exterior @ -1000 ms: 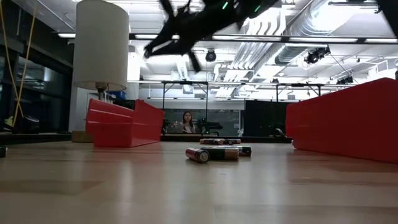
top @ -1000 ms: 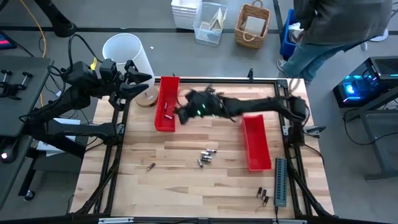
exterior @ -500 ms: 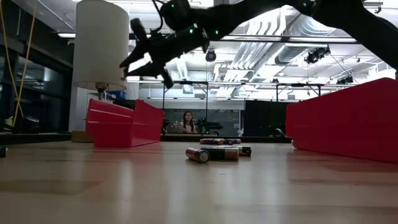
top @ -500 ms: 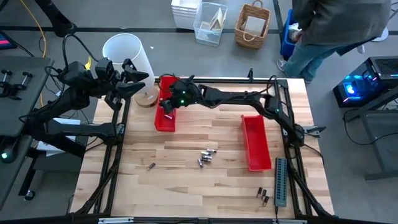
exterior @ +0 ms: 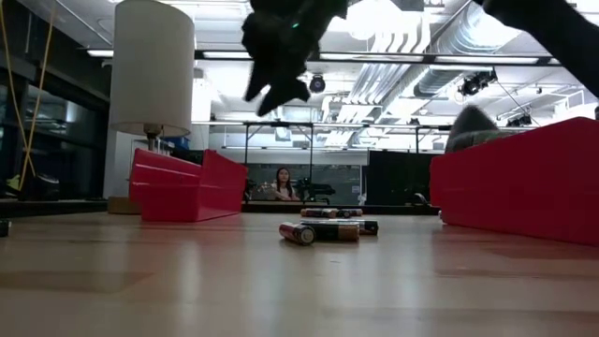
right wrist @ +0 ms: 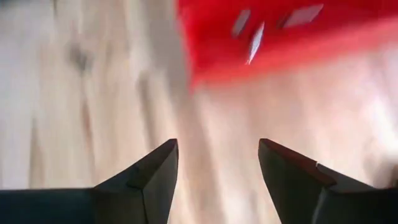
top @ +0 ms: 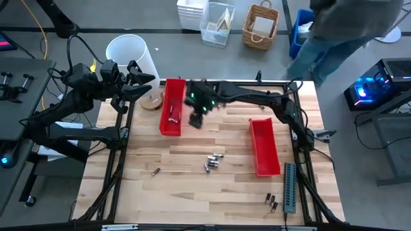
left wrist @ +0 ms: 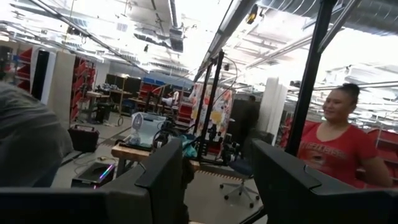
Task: Sort batteries
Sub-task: Put the silver battery into the top red bin
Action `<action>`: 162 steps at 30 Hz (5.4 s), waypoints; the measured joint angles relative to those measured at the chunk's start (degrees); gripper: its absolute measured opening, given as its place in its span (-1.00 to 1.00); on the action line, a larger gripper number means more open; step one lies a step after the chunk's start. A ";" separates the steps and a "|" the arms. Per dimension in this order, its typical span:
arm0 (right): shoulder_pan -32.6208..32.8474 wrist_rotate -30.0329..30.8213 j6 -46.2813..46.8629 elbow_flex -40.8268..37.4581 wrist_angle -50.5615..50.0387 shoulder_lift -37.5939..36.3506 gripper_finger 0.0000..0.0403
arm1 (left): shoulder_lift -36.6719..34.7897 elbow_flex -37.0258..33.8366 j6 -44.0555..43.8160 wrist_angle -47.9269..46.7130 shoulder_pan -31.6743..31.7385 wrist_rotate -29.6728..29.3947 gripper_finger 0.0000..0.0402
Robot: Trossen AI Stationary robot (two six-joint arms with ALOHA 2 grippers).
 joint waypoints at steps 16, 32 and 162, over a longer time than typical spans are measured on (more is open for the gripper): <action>15.34 6.90 3.83 -48.97 18.63 -19.71 0.05 | 2.23 -0.04 -0.58 -0.46 0.00 -0.17 -0.11; 18.99 13.82 -0.84 -52.97 25.08 -14.72 -0.11 | 2.31 -0.04 -1.16 -0.44 0.00 -0.80 -0.11; 3.94 15.38 7.16 -28.87 46.25 -9.48 -0.86 | 2.68 -0.02 0.88 -1.34 0.00 -6.58 -0.11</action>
